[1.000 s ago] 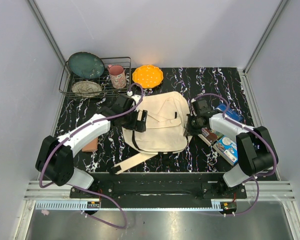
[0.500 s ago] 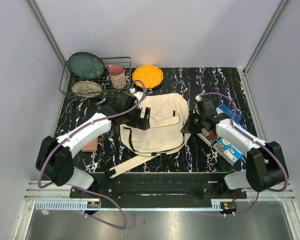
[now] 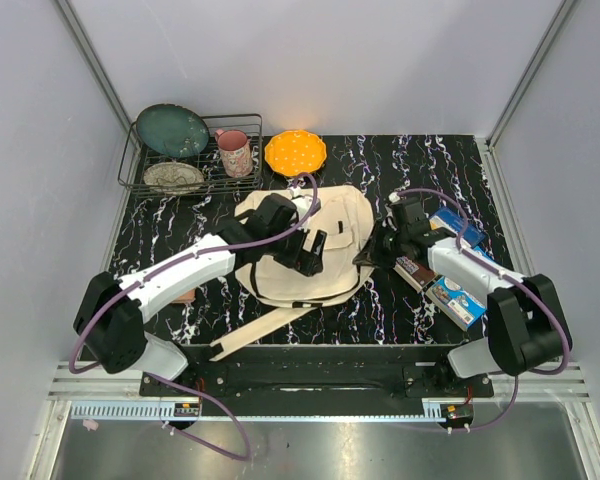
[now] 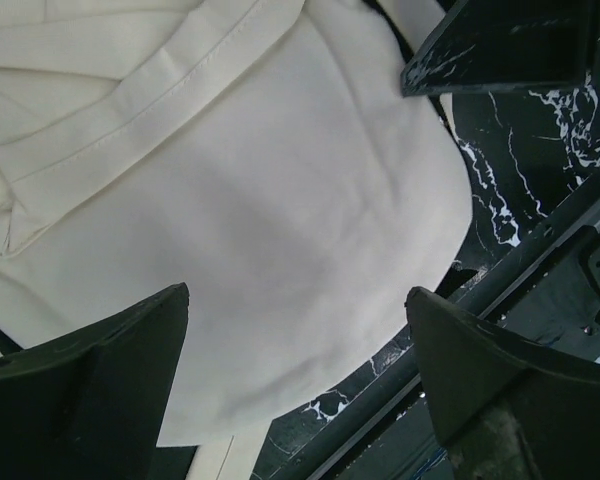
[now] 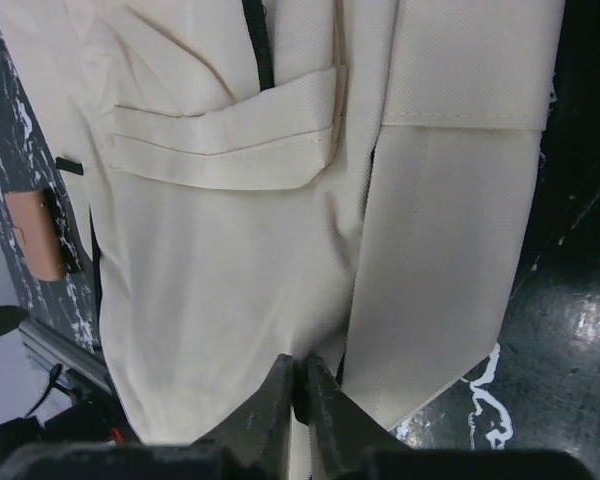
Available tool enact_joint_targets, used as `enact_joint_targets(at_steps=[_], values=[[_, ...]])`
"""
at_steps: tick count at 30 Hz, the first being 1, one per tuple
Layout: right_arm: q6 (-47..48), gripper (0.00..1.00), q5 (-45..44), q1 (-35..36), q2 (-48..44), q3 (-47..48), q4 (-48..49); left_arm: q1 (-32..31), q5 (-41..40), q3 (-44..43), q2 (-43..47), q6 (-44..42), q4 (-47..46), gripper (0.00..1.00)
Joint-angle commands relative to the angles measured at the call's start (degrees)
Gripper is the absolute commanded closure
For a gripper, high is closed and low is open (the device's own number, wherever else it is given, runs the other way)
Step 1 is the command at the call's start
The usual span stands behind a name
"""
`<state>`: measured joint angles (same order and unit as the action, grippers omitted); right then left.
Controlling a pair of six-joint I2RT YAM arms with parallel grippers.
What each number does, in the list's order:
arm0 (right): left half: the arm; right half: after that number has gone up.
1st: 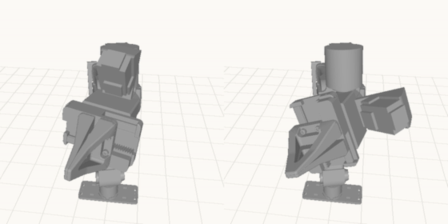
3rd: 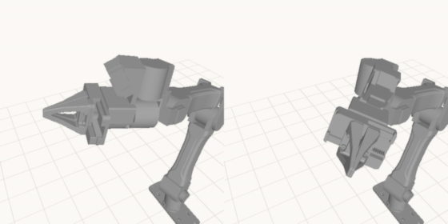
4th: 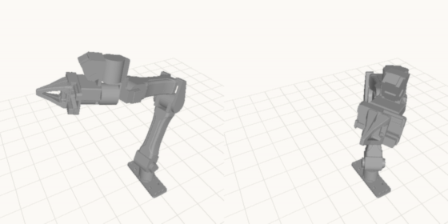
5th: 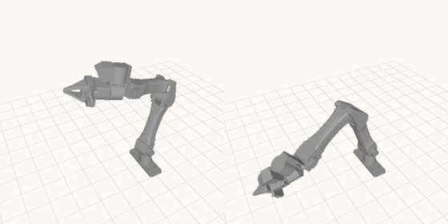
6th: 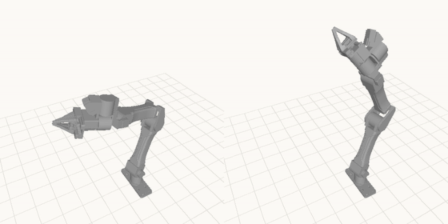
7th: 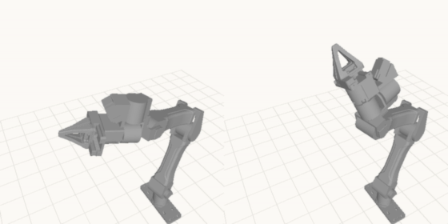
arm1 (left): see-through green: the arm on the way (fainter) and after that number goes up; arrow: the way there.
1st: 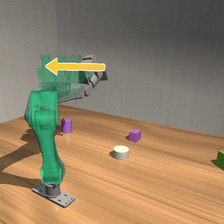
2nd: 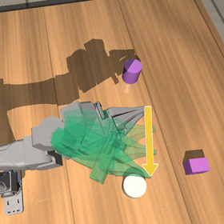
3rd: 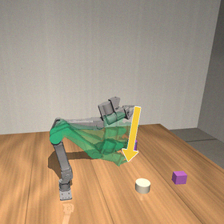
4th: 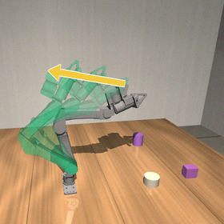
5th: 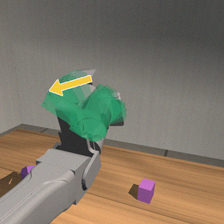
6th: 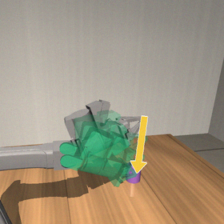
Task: Pack the student bag
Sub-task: Unzip the student bag at the center of the board.
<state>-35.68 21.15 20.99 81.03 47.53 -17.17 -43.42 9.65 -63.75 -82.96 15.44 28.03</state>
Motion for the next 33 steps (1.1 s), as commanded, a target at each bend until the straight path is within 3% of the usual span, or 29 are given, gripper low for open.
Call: enact_joint_targets(at_steps=[1,2,5,7,12,16,24,33], values=[[-0.1,0.71,1.5,0.5,0.9,0.4,1.7,-0.6,1.3,-2.9,-0.8,0.5,-4.1,0.06],[0.4,0.48,0.5,0.5,0.4,0.1,1.0,-0.7,1.4,-3.0,-1.2,0.8,-4.3,0.06],[1.3,0.29,-5.1,0.5,-2.9,-0.1,-1.4,-1.5,1.9,-3.7,-2.6,1.9,-5.0,0.05],[1.0,0.26,-10.1,0.5,-5.4,0.5,-3.3,-2.2,1.9,-4.3,-3.9,2.4,-5.1,0.06],[0.3,0.23,-22.4,-1.2,-4.7,4.8,-7.3,-3.9,0.9,-7.6,-6.7,3.2,-4.4,0.06],[1.7,0.30,-16.7,-5.3,2.5,9.0,-7.4,-5.3,0.4,-11.6,-10.9,3.8,-2.7,0.06],[3.2,0.34,-11.6,-5.7,12.9,14.5,-5.0,-10.0,-0.9,-20.0,-18.3,5.2,1.1,0.07],[3.7,0.35,-8.1,-5.7,18.0,15.6,-2.2,-10.5,0.1,-23.7,-25.5,6.6,3.8,0.17]])
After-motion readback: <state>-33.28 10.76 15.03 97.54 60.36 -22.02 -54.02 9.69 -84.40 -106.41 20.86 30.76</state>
